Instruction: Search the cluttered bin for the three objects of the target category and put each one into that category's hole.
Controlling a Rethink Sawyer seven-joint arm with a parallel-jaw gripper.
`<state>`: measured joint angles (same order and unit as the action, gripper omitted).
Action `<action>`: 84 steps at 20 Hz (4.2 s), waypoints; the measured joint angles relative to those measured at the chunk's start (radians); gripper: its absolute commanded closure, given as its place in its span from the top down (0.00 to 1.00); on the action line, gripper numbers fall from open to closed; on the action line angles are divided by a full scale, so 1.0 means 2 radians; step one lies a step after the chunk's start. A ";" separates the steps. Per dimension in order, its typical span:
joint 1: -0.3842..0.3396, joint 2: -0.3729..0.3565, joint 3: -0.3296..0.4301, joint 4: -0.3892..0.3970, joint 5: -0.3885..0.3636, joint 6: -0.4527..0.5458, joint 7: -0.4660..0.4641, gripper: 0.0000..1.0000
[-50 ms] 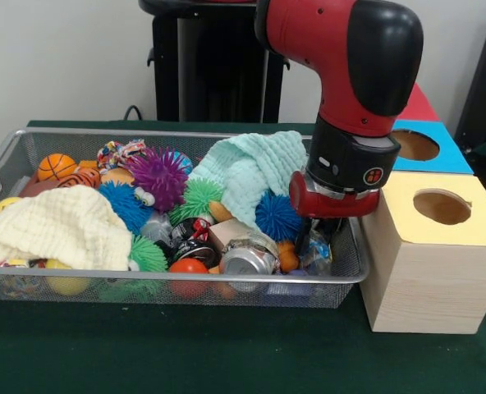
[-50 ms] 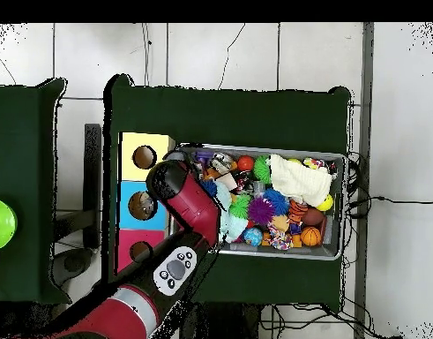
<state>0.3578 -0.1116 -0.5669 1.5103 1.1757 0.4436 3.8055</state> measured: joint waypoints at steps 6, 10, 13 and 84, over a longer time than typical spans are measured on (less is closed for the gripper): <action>-0.001 -0.015 -0.002 0.006 -0.016 0.008 0.000 0.00; -0.004 -0.040 -0.004 0.011 -0.029 0.024 0.000 0.00; -0.005 -0.058 -0.004 0.012 -0.037 0.036 0.000 0.00; 0.015 -0.187 -0.063 0.024 -0.312 0.362 0.000 0.00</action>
<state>0.3887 -0.4858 -0.6923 1.5585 0.5516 1.1684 3.8057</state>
